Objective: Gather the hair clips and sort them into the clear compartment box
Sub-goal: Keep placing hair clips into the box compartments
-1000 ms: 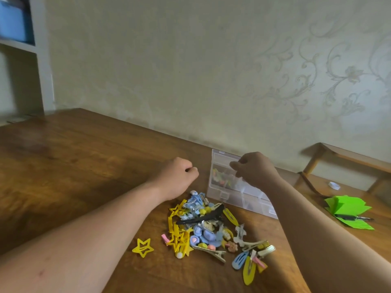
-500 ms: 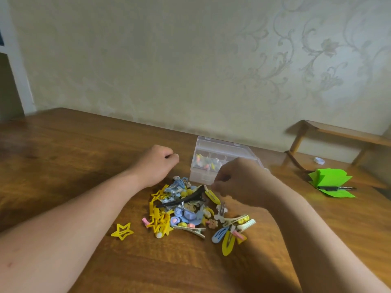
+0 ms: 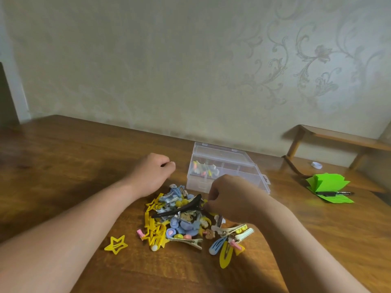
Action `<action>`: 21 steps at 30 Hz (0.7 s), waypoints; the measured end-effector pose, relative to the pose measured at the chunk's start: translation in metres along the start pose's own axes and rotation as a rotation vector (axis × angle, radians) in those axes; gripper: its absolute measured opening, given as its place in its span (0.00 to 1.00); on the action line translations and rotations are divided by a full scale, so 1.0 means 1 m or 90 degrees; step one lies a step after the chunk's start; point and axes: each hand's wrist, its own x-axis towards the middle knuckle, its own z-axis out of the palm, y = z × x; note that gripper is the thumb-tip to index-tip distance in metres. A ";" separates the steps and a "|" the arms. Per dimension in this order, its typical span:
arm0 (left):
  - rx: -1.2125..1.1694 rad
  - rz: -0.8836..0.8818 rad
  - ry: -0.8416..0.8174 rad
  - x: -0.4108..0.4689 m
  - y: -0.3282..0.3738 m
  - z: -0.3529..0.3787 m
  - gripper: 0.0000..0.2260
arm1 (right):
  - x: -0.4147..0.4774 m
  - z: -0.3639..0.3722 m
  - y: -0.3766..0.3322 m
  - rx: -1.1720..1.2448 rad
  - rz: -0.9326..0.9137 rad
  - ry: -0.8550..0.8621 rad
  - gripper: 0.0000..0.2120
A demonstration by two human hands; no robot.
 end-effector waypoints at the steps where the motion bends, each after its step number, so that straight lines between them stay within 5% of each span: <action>1: 0.001 0.000 0.000 0.000 0.000 0.000 0.20 | 0.000 0.000 0.000 0.001 -0.003 -0.006 0.12; 4: 0.000 0.004 0.000 0.002 -0.004 0.001 0.20 | -0.004 -0.009 0.003 0.042 -0.018 -0.004 0.11; 8: -0.003 0.010 0.014 0.005 -0.009 0.002 0.21 | 0.004 -0.039 0.026 0.284 0.051 0.164 0.12; 11: -0.005 0.013 0.019 0.005 -0.006 0.002 0.21 | 0.029 -0.057 0.046 0.330 0.145 0.250 0.11; 17: -0.020 0.003 0.020 0.005 -0.005 0.001 0.21 | 0.076 -0.050 0.062 0.235 0.241 0.119 0.08; 21: -0.007 0.006 0.020 0.007 -0.009 0.002 0.21 | 0.080 -0.044 0.072 0.259 0.218 0.123 0.08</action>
